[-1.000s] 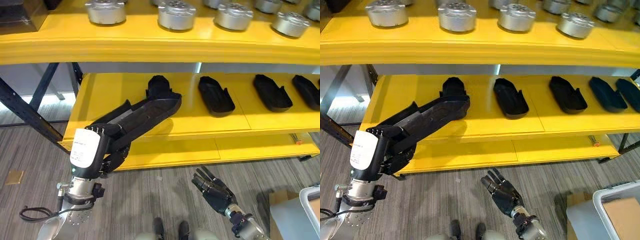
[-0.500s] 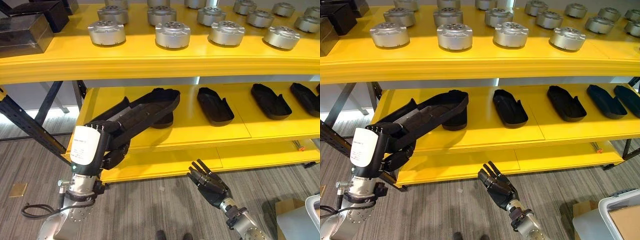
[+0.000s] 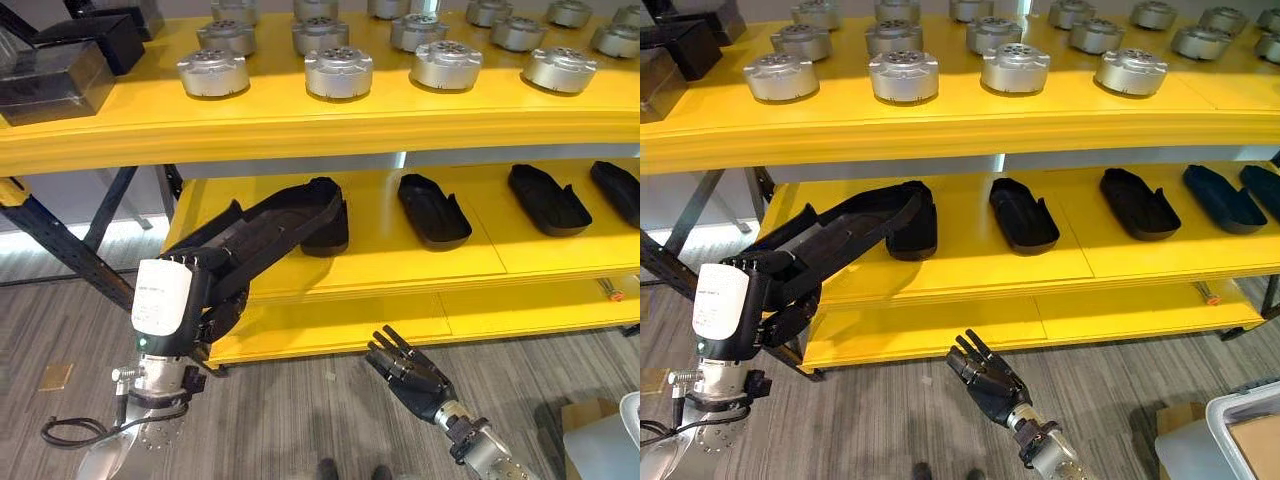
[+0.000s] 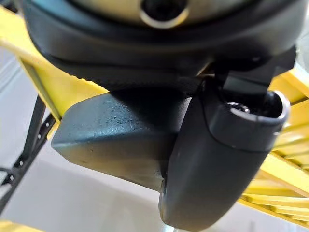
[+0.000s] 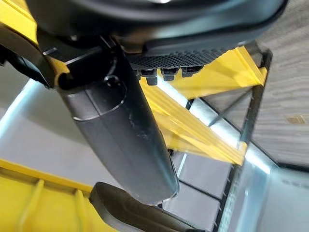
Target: Move parts from the plastic box to the shelf.
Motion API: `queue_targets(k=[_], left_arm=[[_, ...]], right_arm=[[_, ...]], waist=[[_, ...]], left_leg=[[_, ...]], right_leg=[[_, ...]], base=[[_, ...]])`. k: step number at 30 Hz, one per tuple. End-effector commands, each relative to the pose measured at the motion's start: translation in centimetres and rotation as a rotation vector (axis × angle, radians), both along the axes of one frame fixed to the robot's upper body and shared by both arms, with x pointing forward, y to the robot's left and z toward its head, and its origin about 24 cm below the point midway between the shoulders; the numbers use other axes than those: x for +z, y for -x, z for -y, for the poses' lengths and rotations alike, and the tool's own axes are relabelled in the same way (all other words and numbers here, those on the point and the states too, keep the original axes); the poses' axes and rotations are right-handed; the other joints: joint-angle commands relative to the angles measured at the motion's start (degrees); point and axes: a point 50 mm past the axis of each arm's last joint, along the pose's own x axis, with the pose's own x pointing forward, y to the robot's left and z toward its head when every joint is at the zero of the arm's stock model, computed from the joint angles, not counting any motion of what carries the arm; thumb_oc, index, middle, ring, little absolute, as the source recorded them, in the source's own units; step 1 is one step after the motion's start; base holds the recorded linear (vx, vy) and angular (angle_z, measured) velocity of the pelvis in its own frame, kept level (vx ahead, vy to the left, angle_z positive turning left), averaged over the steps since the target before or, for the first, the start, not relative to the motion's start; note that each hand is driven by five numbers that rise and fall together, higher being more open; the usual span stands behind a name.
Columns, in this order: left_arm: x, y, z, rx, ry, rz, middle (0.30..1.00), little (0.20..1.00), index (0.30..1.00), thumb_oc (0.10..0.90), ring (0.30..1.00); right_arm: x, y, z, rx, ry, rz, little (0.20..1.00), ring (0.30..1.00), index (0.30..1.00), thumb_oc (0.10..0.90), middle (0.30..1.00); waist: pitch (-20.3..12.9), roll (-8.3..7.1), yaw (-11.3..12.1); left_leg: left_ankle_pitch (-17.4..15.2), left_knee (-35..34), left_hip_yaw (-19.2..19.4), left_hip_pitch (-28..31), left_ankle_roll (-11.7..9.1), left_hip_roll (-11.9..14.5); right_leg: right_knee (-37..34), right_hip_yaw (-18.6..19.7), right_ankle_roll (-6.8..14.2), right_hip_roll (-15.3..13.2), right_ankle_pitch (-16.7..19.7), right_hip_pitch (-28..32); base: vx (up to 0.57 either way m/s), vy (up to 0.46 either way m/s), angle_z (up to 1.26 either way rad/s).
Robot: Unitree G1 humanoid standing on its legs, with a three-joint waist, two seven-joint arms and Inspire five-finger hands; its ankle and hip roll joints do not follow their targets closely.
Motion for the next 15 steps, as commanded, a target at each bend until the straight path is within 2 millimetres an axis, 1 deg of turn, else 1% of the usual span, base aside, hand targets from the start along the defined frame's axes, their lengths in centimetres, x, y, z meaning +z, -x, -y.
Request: queue_targets(k=[1,3,4,5,6,7,8,9,10,13,15], left_arm=[[5.9,-1.1,-0.1,-0.013,0.085,0.341,0.3,0.3,0.3,0.4,0.3],[5.8,-0.8,-0.6,0.014,0.11,0.343,0.3,0.3,0.3,0.4,0.3],[5.8,-0.8,-0.6,0.021,0.117,0.344,0.3,0.3,0.3,0.4,0.3],[5.4,-0.5,-1.0,0.047,0.145,0.344,0.3,0.3,0.3,0.4,0.3],[5.0,-0.4,-1.2,0.062,0.175,0.336,0.3,0.3,0.3,0.4,0.3],[4.3,-0.6,-1.5,0.082,0.243,0.293,0.3,0.3,0.3,0.4,0.3],[4.2,-0.7,-1.5,0.093,0.252,0.283,0.3,0.3,0.3,0.4,0.3],[4.0,-0.7,-1.7,0.116,0.255,0.273,0.3,0.3,0.3,0.4,0.3],[4.1,-0.7,-1.7,0.121,0.264,0.261,0.3,0.3,0.3,0.4,0.3],[4.0,-1.2,-1.5,0.09,0.298,0.209,0.3,0.3,0.3,0.4,0.3],[3.7,-1.5,-1.3,0.08,0.323,0.171,0.3,0.3,0.3,0.4,0.3]], right_arm=[[2.6,-1.8,-0.5,0.038,-0.059,0.188,1.0,1.0,1.0,0.9,1.0],[2.5,-1.5,-0.2,0.05,-0.052,0.177,1.0,1.0,1.0,0.9,1.0],[2.4,-1.5,-0.2,0.053,-0.049,0.175,1.0,1.0,1.0,0.9,1.0],[2.2,-1.0,0.1,0.06,-0.049,0.167,1.0,1.0,1.0,0.9,1.0],[2.2,-0.6,0.2,0.06,-0.07,0.157,1.0,1.0,1.0,0.9,1.0],[2.2,-0.2,0.2,0.067,-0.08,0.149,1.0,1.0,1.0,0.9,1.0],[2.2,0.0,0.1,0.078,-0.078,0.152,1.0,1.0,1.0,0.9,1.0],[2.2,0.0,-0.2,0.089,-0.081,0.164,1.0,1.0,1.0,0.9,1.0],[2.1,0.0,-0.1,0.078,-0.083,0.164,1.0,1.0,1.0,0.9,1.0],[2.2,-0.1,0.0,0.061,-0.087,0.165,1.0,1.0,1.0,0.9,1.0],[2.1,-0.1,0.1,0.044,-0.086,0.158,1.0,1.0,1.0,0.9,1.0]], waist=[[-1.0,-0.42,-1.87],[-1.37,0.16,-2.0],[-1.43,0.13,-2.03],[-1.96,0.32,-1.82],[-2.09,0.39,-1.81],[-2.01,0.35,-2.06],[-1.86,0.38,-2.19],[-1.67,0.35,-1.7],[-1.54,0.49,-1.25],[-1.63,0.69,-1.07],[-1.74,0.49,-0.87]], left_leg=[[0.41,1.85,2.35,3.49,-1.09,9.99],[1.24,-8.58,1.72,6.42,-1.45,11.76],[1.65,-10.32,1.71,7.14,-1.52,11.83],[5.56,-16.37,0.75,7.59,-3.13,14.54],[8.63,-19.19,0.39,7.56,-4.31,16.7],[13.11,-22.36,0.43,7.3,-6.12,20.08],[13.56,-22.56,0.48,7.17,-6.36,20.72],[11.75,-23.45,-0.82,7.7,-6.18,20.7],[11.13,-23.44,-1.94,7.7,-5.92,20.63],[9.62,-23.62,-2.35,8.7,-5.63,19.52],[7.88,-23.48,-3.18,9.28,-5.1,18.19]], right_leg=[[-5.09,-3.04,2.57,3.72,4.78,3.0],[-5.16,-3.36,2.97,3.74,4.05,3.75],[-5.26,-3.39,3.04,3.64,3.98,3.94],[-5.66,-3.54,3.16,3.69,3.67,4.32],[-5.79,-3.73,3.17,3.69,3.29,4.81],[-5.74,-4.53,3.25,3.39,2.71,5.73],[-5.41,-4.66,3.28,3.27,2.4,5.87],[-4.3,-4.42,3.6,2.62,1.95,5.58],[-2.88,-4.04,3.41,2.44,1.2,5.11],[-2.18,-4.14,3.77,1.89,1.4,4.61],[-2.52,-3.74,4.26,1.2,2.19,4.57]], base=[[0.13,0.166,0.07],[0.12,0.174,0.17],[0.13,0.186,0.17],[0.14,0.184,0.11],[0.21,0.274,0.15],[0.17,0.22,0.13],[0.16,0.237,0.08],[0.12,0.203,-0.22],[0.1,0.204,-0.43],[0.08,0.17,-0.1],[0.08,0.153,0.09]])
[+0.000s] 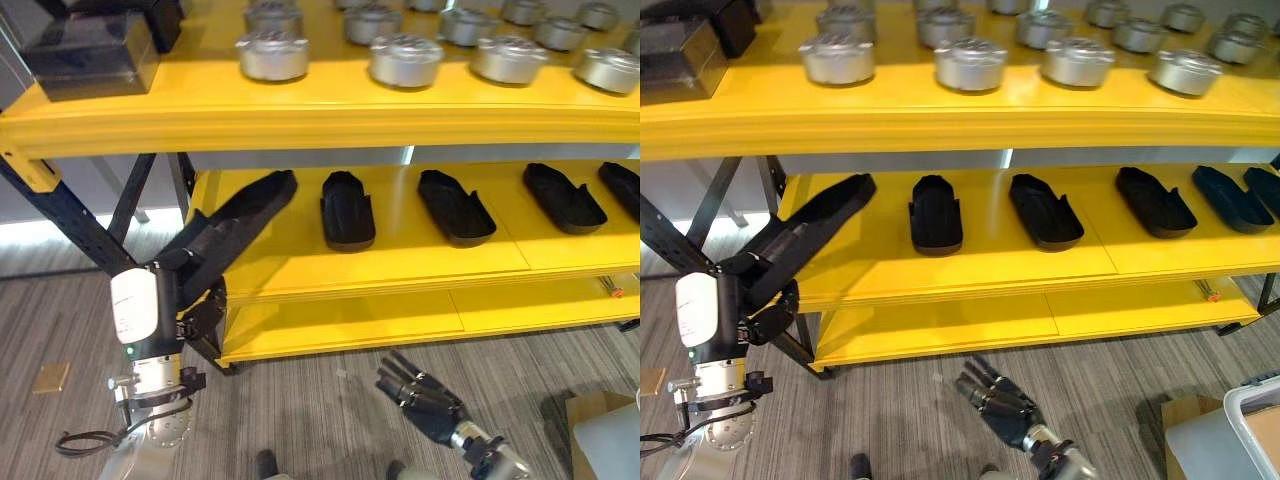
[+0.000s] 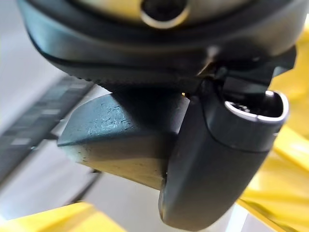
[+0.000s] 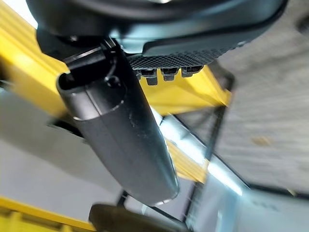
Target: Move parts from the plastic box to the shelf.
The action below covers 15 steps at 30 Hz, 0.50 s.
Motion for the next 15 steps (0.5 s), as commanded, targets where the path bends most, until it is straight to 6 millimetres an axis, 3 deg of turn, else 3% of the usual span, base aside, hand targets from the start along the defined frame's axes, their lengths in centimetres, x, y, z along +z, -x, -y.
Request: queue_targets(k=[1,9,15], left_arm=[[5.4,-1.8,0.8,-0.093,0.009,0.264,0.3,0.3,0.3,0.4,0.3],[4.6,-3.7,1.3,-0.03,0.086,0.247,0.3,0.3,0.3,0.4,0.3],[5.2,-6.0,1.8,0.019,0.09,0.208,0.3,0.3,0.3,0.4,0.3]], right_arm=[[4.2,-3.8,0.7,-0.07,-0.097,0.258,1.0,1.0,1.0,0.9,1.0],[4.2,-3.9,-0.2,-0.063,-0.077,0.23,1.0,1.0,1.0,0.9,1.0],[4.2,-3.7,-1.1,-0.011,-0.082,0.201,1.0,1.0,1.0,0.9,1.0]], waist=[[-2.97,1.56,-0.83],[-4.77,0.34,-1.75],[-5.35,-0.02,-3.02]], left_leg=[[1.68,0.07,-2.56,-0.52,-0.6,2.56],[-0.77,-0.77,-2.01,1.27,0.2,0.8],[-1.48,-0.77,-0.98,1.11,0.54,0.79]], right_leg=[[0.45,-2.12,-4.24,6.1,-0.73,0.4],[-3.6,-1.68,-2.19,4.95,2.01,0.78],[-4.18,-1.27,-1.69,4.96,2.24,0.06]], base=[[0.09,0.148,0.05],[0.07,0.059,0.03],[0.02,0.002,-0.07]])
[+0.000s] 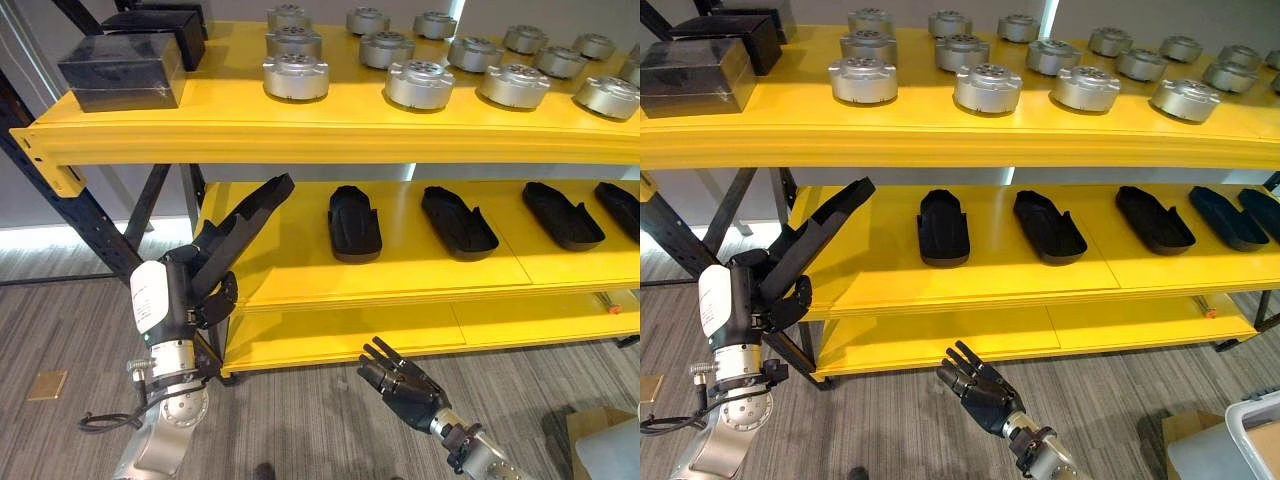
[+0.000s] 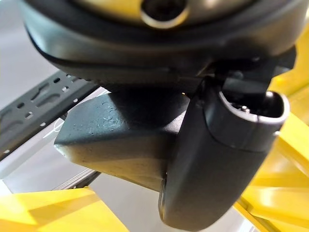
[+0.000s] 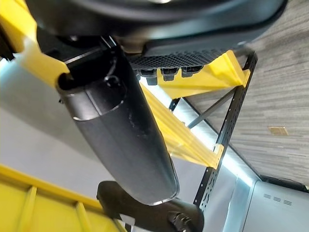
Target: Move parts from the plastic box to the shelf.
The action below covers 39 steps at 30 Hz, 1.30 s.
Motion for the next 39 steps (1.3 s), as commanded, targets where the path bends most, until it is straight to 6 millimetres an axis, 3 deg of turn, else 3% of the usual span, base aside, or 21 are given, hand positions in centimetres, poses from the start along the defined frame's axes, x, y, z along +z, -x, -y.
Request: queue_targets(k=[1,5,10,22,24,27,32,36,39], left_arm=[[4.8,-3.3,0.4,0.028,-0.001,0.213,0.3,0.3,0.3,0.4,0.3],[3.7,-5.0,0.8,0.068,0.08,0.102,0.3,0.3,0.3,0.4,0.3],[1.1,-6.7,1.3,0.139,0.311,0.005,0.3,0.3,0.3,0.4,0.3],[-0.3,-9.0,2.2,0.327,0.765,0.0,0.3,0.3,0.3,0.4,0.3],[0.3,-9.6,1.9,0.363,0.742,0.027,0.3,0.3,0.3,0.4,0.3],[3.2,-10.8,0.2,0.467,0.794,0.141,0.3,0.3,0.3,0.4,0.3],[6.0,-11.4,-1.5,0.561,0.799,0.228,0.3,0.3,0.3,0.4,0.3],[6.9,-11.7,-2.3,0.594,0.815,0.243,0.3,0.3,0.3,0.4,0.3],[9.1,-12.1,-3.3,0.63,0.767,0.264,0.3,0.3,0.3,0.4,0.3]], right_arm=[[3.6,-2.4,-1.3,0.031,-0.097,0.184,1.0,1.0,1.0,0.9,1.0],[3.8,-2.4,-1.7,0.078,-0.089,0.169,1.0,1.0,1.0,0.9,1.0],[3.9,-2.6,-2.2,0.12,-0.076,0.162,1.0,1.0,1.0,0.9,1.0],[4.4,-2.5,-2.1,0.206,-0.041,0.152,1.0,1.0,1.0,0.9,1.0],[4.7,-2.6,-2.1,0.232,-0.028,0.167,1.0,1.0,1.0,0.9,1.0],[5.8,-3.6,-2.1,0.265,-0.013,0.219,1.0,1.0,1.0,0.9,1.0],[6.5,-4.2,-2.3,0.273,-0.012,0.254,1.0,1.0,1.0,0.9,1.0],[6.8,-4.4,-2.4,0.28,-0.011,0.268,1.0,1.0,1.0,0.9,1.0],[7.2,-4.7,-2.4,0.292,-0.007,0.285,1.0,1.0,1.0,0.9,1.0]], waist=[[-3.73,1.25,-1.12],[-3.67,1.47,-2.16],[-2.84,2.01,-3.24],[0.71,3.74,-7.55],[1.49,4.06,-8.51],[4.32,4.4,-10.37],[6.31,4.37,-11.5],[7.28,4.38,-12.09],[8.72,4.38,-12.84]], left_leg=[[-1.26,-0.52,-0.87,-0.6,1.19,0.43],[-0.96,-0.52,-0.5,-0.67,1.18,0.91],[0.14,-0.26,-0.39,-1.35,1.14,1.56],[1.49,2.86,0.83,-4.87,0.48,2.86],[1.7,2.95,1.21,-5.71,0.25,2.92],[2.07,2.89,2.1,-7.75,-0.22,2.88],[2.12,3.09,2.68,-9.39,-0.55,2.83],[2.05,3.48,2.95,-10.05,-0.66,2.74],[1.81,3.95,3.23,-11.03,-0.76,2.53]], right_leg=[[3.65,-0.46,-3.08,3.58,-0.72,-5.23],[4.61,0.12,-3.4,4.17,-1.48,-5.64],[7.18,0.9,-3.98,4.86,-2.65,-7.03],[12.22,3.99,-5.13,6.08,-4.15,-12.24],[12.71,4.79,-5.33,6.24,-4.29,-13.64],[13.45,6.43,-5.67,6.47,-4.34,-16.99],[13.64,7.41,-5.68,6.48,-4.17,-19.25],[13.84,7.88,-5.72,6.34,-4.15,-20.01],[14.09,8.6,-5.76,6.12,-4.06,-21.44]], base=[[0.0,0.0,0.0],[0.03,-0.012,-0.02],[0.02,-0.02,-0.1],[0.01,0.011,-0.12],[-0.06,0.063,-0.16],[-0.18,0.063,-0.23],[-0.11,0.021,-0.09],[-0.04,0.017,-0.08],[-0.06,0.036,-0.01]])
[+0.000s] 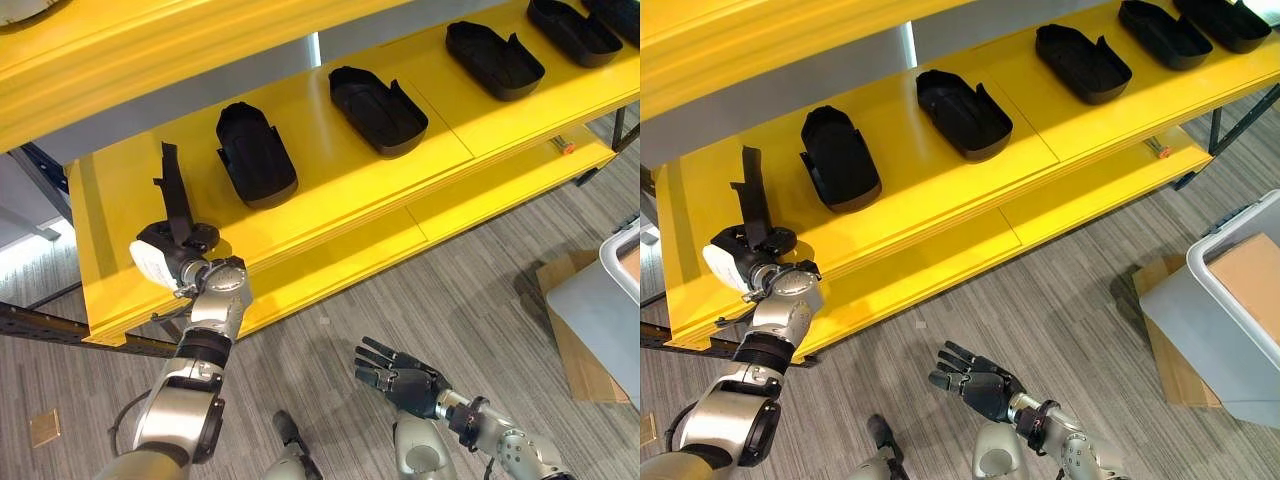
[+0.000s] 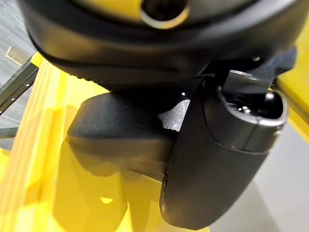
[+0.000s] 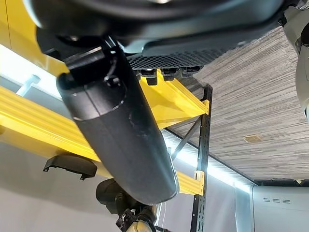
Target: Move parts from the plastic box to the shelf.
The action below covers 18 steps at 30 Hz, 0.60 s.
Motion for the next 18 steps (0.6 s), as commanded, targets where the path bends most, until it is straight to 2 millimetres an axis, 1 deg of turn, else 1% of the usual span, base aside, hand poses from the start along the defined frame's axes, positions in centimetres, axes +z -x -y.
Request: queue_targets(k=[1,3,4,7,8,10,11,14,15,18], left_arm=[[6.7,-0.5,-3.9,0.156,-0.116,0.149,0.3,0.3,0.3,0.4,0.3],[7.4,-0.6,-4.2,0.168,-0.134,0.15,0.3,0.3,0.3,0.4,0.3],[8.4,-0.7,-4.5,0.188,-0.166,0.148,0.3,0.3,0.3,0.4,0.3],[10.3,-0.8,-5.1,0.224,-0.231,0.153,0.3,0.3,0.3,0.4,0.3],[11.3,-0.8,-5.3,0.244,-0.256,0.154,0.3,0.3,0.3,0.4,0.3],[12.3,-0.8,-5.4,0.266,-0.281,0.153,0.3,0.3,0.3,0.4,0.3],[12.7,-0.6,-5.8,0.284,-0.295,0.144,0.3,0.3,0.3,0.4,0.3],[13.5,-0.4,-6.5,0.329,-0.336,0.105,0.3,0.3,0.3,0.4,0.3],[14.0,-0.1,-7.3,0.36,-0.357,0.072,0.3,0.3,0.3,0.4,0.3],[14.4,0.2,-7.8,0.399,-0.353,0.053,0.3,0.3,0.3,0.4,0.3]], right_arm=[[4.2,-1.4,-3.2,0.086,-0.186,0.2,1.0,1.0,1.0,0.9,1.0],[4.5,-1.5,-3.3,0.088,-0.187,0.21,1.0,1.0,1.0,0.9,1.0],[4.8,-1.7,-3.4,0.091,-0.192,0.218,1.0,1.0,1.0,0.9,1.0],[5.2,-1.9,-3.4,0.096,-0.196,0.232,1.0,1.0,1.0,0.9,1.0],[5.3,-2.0,-3.5,0.095,-0.201,0.241,1.0,1.0,1.0,0.9,1.0],[5.5,-2.2,-3.5,0.092,-0.208,0.253,1.0,1.0,1.0,0.9,1.0],[5.5,-2.3,-3.5,0.09,-0.209,0.257,1.0,1.0,1.0,0.9,1.0],[5.4,-2.3,-3.6,0.092,-0.215,0.26,1.0,1.0,1.0,0.9,1.0],[5.4,-2.4,-3.7,0.093,-0.219,0.265,1.0,1.0,1.0,0.9,1.0],[5.6,-2.6,-4.0,0.093,-0.23,0.275,1.0,1.0,1.0,0.9,1.0]], waist=[[-1.42,-3.4,-0.92],[-0.94,-3.41,-1.04],[-0.4,-3.52,-1.22],[0.71,-3.9,-1.52],[1.31,-4.08,-1.51],[2.02,-4.27,-1.36],[2.46,-4.32,-1.27],[3.02,-4.39,-1.21],[3.42,-4.41,-1.03],[3.93,-4.54,-0.66]], left_leg=[[-1.88,3.93,-2.72,-2.25,-1.0,0.24],[-1.97,3.99,-2.62,-2.69,-1.02,0.16],[-2.02,4.0,-2.49,-3.17,-1.03,0.1],[-2.21,4.14,-2.07,-4.04,-0.99,0.04],[-2.33,4.32,-1.86,-4.65,-0.95,-0.04],[-2.5,4.63,-1.99,-5.5,-0.86,-0.16],[-2.6,4.9,-2.08,-5.94,-0.85,-0.2],[-2.85,5.22,-2.02,-6.34,-0.74,-0.34],[-3.06,5.38,-2.01,-6.68,-0.59,-0.58],[-3.3,5.68,-2.18,-7.23,-0.37,-0.82]], right_leg=[[5.12,-0.17,-4.68,4.35,-4.78,-3.12],[5.17,0.07,-4.66,4.32,-4.7,-3.8],[5.2,0.31,-4.66,4.36,-4.57,-4.47],[5.26,0.62,-4.57,4.29,-4.31,-5.8],[5.26,0.66,-4.51,4.22,-4.11,-6.47],[5.4,0.75,-4.45,4.11,-3.94,-7.33],[5.5,0.8,-4.44,4.06,-3.88,-7.64],[5.36,0.82,-4.35,3.81,-3.7,-7.88],[5.0,0.87,-4.24,3.53,-3.38,-8.07],[4.63,0.8,-4.07,3.25,-3.01,-8.31]], base=[[-0.06,0.027,-0.03],[-0.06,0.018,-0.03],[-0.07,0.009,-0.02],[-0.1,0.004,-0.02],[-0.11,-0.008,-0.03],[-0.11,-0.007,0.0],[-0.08,0.004,0.01],[-0.05,0.01,0.0],[-0.06,0.009,0.01],[-0.05,-0.01,0.0]])
